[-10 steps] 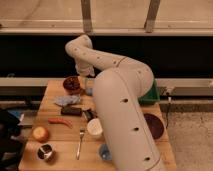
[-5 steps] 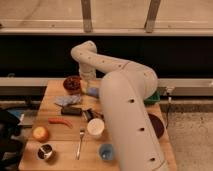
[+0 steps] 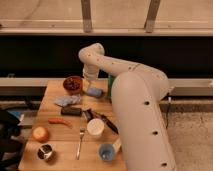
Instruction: Place sponge in plastic cup
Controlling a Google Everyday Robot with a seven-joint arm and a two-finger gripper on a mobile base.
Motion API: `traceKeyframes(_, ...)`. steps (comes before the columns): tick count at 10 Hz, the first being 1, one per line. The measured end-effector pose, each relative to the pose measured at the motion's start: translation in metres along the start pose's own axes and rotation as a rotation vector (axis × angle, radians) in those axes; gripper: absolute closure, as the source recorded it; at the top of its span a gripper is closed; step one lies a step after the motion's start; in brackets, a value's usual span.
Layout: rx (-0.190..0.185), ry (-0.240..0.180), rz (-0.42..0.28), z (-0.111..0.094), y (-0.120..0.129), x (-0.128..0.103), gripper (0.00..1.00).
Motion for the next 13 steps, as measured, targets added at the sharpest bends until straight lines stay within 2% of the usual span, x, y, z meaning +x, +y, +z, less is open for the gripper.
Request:
traceKeyframes(2, -0.014, -0.016, 0.013, 0.01, -0.004, 0.002, 0.31)
traceKeyframes(10, -0.06, -0.002, 0.037, 0.046, -0.015, 0.017, 0.31)
traceKeyframes(13, -0.071, -0.028, 0.041, 0.056, -0.017, 0.016, 0.31)
